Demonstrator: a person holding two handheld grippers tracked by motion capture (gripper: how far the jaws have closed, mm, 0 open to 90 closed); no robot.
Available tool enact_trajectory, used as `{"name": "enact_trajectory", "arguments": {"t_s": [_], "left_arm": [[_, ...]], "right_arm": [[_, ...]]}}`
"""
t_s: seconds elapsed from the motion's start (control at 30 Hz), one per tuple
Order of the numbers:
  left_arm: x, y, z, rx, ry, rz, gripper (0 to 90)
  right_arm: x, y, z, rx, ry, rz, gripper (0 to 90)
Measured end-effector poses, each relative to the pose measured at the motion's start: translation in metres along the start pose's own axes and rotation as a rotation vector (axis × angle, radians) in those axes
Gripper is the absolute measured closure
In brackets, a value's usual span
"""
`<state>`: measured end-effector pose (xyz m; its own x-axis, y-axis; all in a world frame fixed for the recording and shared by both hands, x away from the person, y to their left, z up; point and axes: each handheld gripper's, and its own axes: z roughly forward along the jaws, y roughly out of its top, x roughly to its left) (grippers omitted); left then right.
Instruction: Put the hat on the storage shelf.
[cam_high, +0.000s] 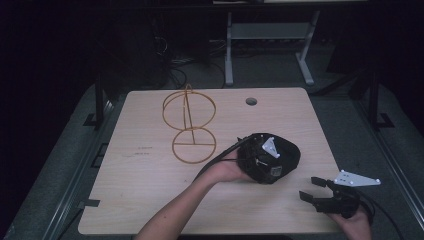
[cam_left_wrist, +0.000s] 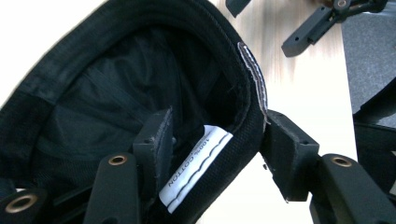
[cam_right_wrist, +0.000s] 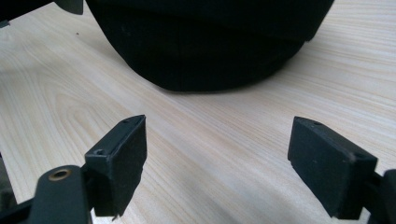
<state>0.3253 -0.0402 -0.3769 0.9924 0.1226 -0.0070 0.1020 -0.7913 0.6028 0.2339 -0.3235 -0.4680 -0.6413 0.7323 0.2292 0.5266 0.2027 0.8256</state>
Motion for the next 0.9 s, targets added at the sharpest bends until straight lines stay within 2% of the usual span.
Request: {"name": "enact_trajectory", "arguments": {"t_s": [0.33, 0.43, 0.63, 0.8, 0.9], "left_arm": [[-0.002, -0.026, -0.002, -0.034, -0.010, -0.030, 57.4], [-0.006, -0.032, -0.004, -0.051, 0.037, -0.028, 57.5], [-0.007, -0.036, -0.007, -0.055, 0.041, -0.031, 63.8], [-0.007, -0.038, -0.009, -0.052, 0.048, -0.010, 73.2], [-0.007, -0.037, -0.010, -0.069, 0.052, -0.008, 79.2]], "right_arm": [[0.002, 0.002, 0.003, 0.009, 0.006, 0.007, 18.5], [0.003, 0.002, 0.005, 0.010, 0.012, 0.008, 18.6], [0.004, 0.002, 0.007, 0.017, 0.020, 0.011, 18.5], [0.006, 0.002, 0.010, 0.026, 0.026, 0.006, 18.5], [0.007, 0.003, 0.011, 0.028, 0.029, 0.007, 18.6]]}}
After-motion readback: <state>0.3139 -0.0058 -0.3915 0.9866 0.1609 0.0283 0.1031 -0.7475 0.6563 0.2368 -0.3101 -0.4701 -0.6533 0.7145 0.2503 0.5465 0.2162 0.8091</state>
